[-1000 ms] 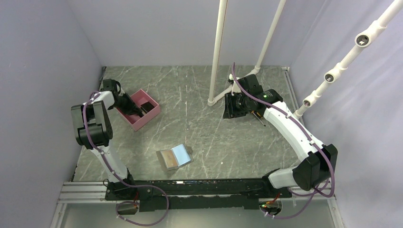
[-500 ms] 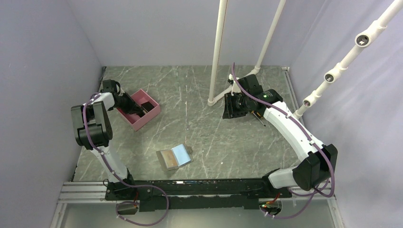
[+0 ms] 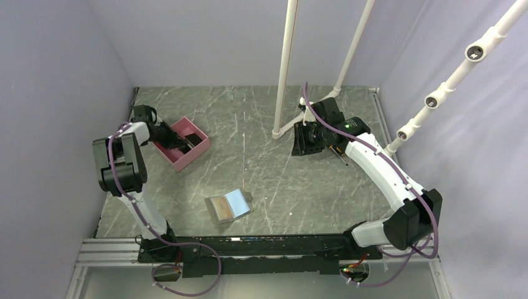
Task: Put the credit cards into the card holder
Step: Pick up the credit card from the storage box, then insert the credit card into the card holder.
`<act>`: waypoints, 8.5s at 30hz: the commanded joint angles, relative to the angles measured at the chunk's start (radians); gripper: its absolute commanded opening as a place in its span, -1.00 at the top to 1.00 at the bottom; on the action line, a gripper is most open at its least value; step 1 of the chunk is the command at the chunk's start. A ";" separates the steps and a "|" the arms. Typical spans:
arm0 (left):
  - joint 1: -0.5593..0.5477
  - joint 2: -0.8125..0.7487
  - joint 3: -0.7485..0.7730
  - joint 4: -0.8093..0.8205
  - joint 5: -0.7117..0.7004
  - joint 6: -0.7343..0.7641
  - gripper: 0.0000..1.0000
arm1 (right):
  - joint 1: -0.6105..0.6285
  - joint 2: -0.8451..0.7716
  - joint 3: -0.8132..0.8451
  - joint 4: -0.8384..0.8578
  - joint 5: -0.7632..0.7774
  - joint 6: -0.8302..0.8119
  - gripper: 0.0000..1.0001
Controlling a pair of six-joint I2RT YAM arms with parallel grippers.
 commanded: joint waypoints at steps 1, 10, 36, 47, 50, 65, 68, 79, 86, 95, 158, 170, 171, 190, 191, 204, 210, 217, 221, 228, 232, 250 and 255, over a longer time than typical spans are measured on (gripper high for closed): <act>0.005 -0.032 -0.006 0.023 0.028 -0.019 0.84 | -0.003 0.002 0.003 0.012 -0.005 -0.002 0.26; 0.005 -0.051 0.032 -0.051 0.008 -0.023 1.00 | -0.003 0.005 0.005 0.012 -0.004 -0.002 0.26; 0.007 -0.041 0.248 -0.347 -0.021 0.062 1.00 | -0.003 0.008 -0.004 0.019 -0.022 0.004 0.26; 0.041 0.003 0.317 -0.414 0.097 0.248 1.00 | -0.002 0.024 0.002 0.036 -0.033 0.004 0.26; 0.049 0.011 0.325 -0.438 0.135 0.324 1.00 | -0.002 0.029 0.001 0.048 -0.054 0.008 0.26; 0.064 0.103 0.339 -0.384 0.208 0.269 1.00 | -0.002 0.027 -0.005 0.044 -0.075 0.011 0.26; 0.063 0.085 0.349 -0.409 0.180 0.281 1.00 | -0.002 0.024 -0.008 0.043 -0.071 0.009 0.26; 0.062 0.157 0.358 -0.426 0.159 0.263 1.00 | -0.003 0.032 -0.005 0.039 -0.070 0.004 0.26; 0.060 0.165 0.339 -0.446 0.117 0.262 0.76 | -0.002 0.041 -0.004 0.042 -0.074 0.004 0.26; 0.042 0.100 0.359 -0.509 -0.009 0.258 0.22 | -0.003 0.052 -0.004 0.042 -0.078 0.004 0.26; -0.071 0.025 0.251 -0.228 -0.042 0.108 0.57 | -0.003 0.061 -0.007 0.032 -0.082 -0.002 0.26; -0.090 0.041 0.269 -0.241 -0.038 0.095 0.73 | -0.003 0.059 -0.009 0.033 -0.082 -0.002 0.26; -0.091 0.040 0.273 -0.249 -0.043 0.096 0.77 | -0.003 0.059 -0.009 0.034 -0.082 -0.002 0.26; -0.073 0.161 0.560 -0.730 -0.152 0.089 1.00 | -0.001 0.054 -0.013 0.037 -0.090 -0.001 0.26; -0.071 0.174 0.580 -0.760 -0.157 0.082 1.00 | -0.002 0.054 -0.015 0.038 -0.092 0.000 0.26; -0.070 0.256 0.738 -0.922 -0.196 -0.005 1.00 | -0.001 0.045 -0.030 0.047 -0.105 0.007 0.26; -0.059 0.261 0.689 -0.770 0.027 0.084 1.00 | -0.001 0.047 -0.028 0.045 -0.108 0.012 0.26; -0.041 0.128 0.589 -0.616 -0.070 0.097 1.00 | -0.001 0.051 -0.023 0.045 -0.105 0.010 0.25; -0.041 0.069 0.600 -0.653 -0.187 0.136 1.00 | -0.001 0.058 -0.019 0.055 -0.107 0.015 0.25; -0.088 -0.110 0.569 -0.673 -0.237 0.222 1.00 | 0.009 0.118 0.012 0.105 -0.127 0.086 0.23; -0.109 -0.367 0.274 -0.349 0.044 0.219 1.00 | 0.065 0.162 -0.046 0.212 -0.151 0.138 0.14; -0.332 -0.962 -0.541 0.603 0.374 -0.307 1.00 | 0.202 0.097 -0.461 1.432 -0.471 0.876 -0.36; -0.360 -1.018 -0.567 0.560 0.345 -0.309 1.00 | 0.216 0.077 -0.508 1.521 -0.443 0.905 -0.08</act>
